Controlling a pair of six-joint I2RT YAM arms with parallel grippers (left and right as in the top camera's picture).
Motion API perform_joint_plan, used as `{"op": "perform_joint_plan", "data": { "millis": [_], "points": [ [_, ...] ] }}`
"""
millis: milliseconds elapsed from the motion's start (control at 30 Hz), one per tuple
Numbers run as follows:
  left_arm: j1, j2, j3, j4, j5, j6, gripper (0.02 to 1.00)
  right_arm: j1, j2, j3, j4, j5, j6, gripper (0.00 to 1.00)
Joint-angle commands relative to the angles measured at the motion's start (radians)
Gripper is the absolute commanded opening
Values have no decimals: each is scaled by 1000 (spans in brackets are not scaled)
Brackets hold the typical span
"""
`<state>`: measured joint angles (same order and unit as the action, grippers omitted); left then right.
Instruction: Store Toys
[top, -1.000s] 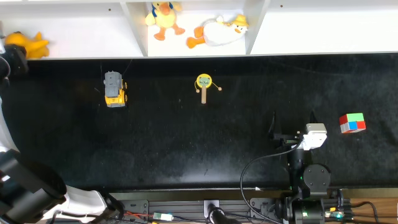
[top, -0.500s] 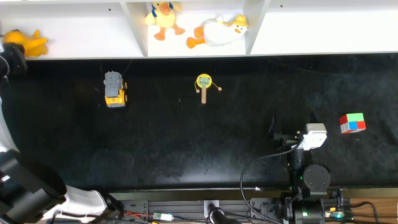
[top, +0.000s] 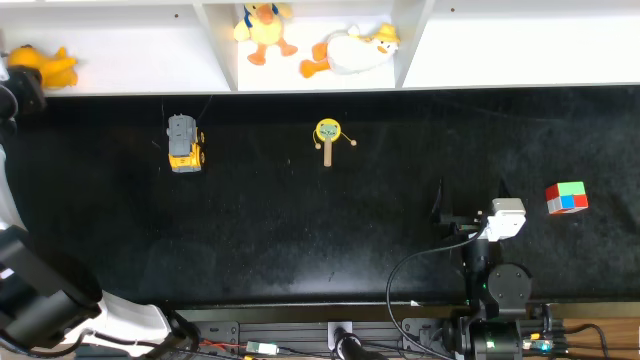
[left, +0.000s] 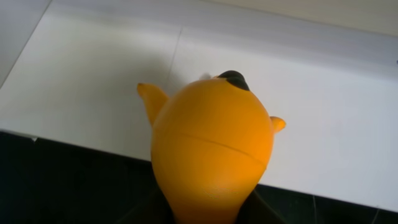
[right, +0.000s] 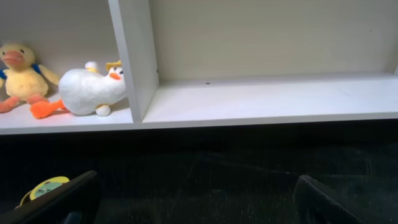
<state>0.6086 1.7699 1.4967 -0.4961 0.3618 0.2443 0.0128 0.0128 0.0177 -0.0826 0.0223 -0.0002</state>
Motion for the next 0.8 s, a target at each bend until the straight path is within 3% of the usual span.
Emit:
{"op": "perform_joint_plan", "data": {
  "millis": [33,800],
  "points": [
    [-28,24,25,16,-2,-15,235,0,-8,-13,4,-6,0,993],
    [-50,72,25,63,-50,-28,242,0,-8,-13,4,-6,0,996]
  ]
}}
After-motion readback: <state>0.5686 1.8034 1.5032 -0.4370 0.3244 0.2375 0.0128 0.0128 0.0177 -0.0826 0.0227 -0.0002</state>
